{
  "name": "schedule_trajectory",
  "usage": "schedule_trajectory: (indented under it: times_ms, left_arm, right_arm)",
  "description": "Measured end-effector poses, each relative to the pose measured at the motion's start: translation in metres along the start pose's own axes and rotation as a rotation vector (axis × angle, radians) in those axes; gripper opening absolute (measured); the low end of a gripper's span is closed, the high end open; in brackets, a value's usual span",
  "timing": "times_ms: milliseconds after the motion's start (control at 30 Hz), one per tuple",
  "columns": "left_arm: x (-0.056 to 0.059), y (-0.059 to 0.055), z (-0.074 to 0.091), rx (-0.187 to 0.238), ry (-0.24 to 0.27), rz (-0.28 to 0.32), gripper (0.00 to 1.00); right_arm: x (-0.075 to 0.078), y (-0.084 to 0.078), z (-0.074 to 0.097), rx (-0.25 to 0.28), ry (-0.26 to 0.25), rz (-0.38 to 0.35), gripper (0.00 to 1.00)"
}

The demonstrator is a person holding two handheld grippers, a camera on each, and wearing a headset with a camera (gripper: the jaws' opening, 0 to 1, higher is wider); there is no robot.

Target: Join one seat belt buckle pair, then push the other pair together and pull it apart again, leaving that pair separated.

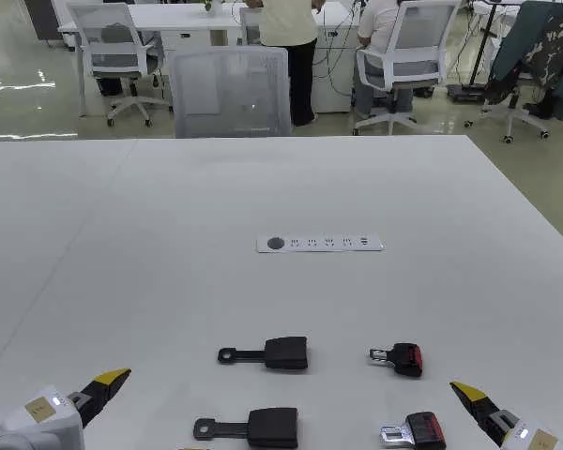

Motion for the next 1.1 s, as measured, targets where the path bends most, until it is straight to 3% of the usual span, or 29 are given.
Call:
schedule_trajectory:
  times_ms: [467, 1100]
  left_arm:
    - [-0.0025, -0.0035, -0.0012, -0.013, -0.004, -0.001, 1.00]
    - [0.0049, -0.0053, -0.0049, -0.040, -0.011, 0.006, 1.00]
  right_arm:
    - [0.0025, -0.0025, 0.0015, -0.003, -0.009, -0.009, 1.00]
    - [0.0044, -0.0083, 0.0012, -0.011, -0.014, -0.026, 1.00]
Point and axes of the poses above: the centre of the closed fingertips' face, and the gripper's own axes: z roughly backward along the fingers, x roughly to its right, y roughly out of its top, the point moved 8 cm from there along z, roughly backward along the fingers, and after that the axes turned 7 degrees about -x, right-handed, at the moved point
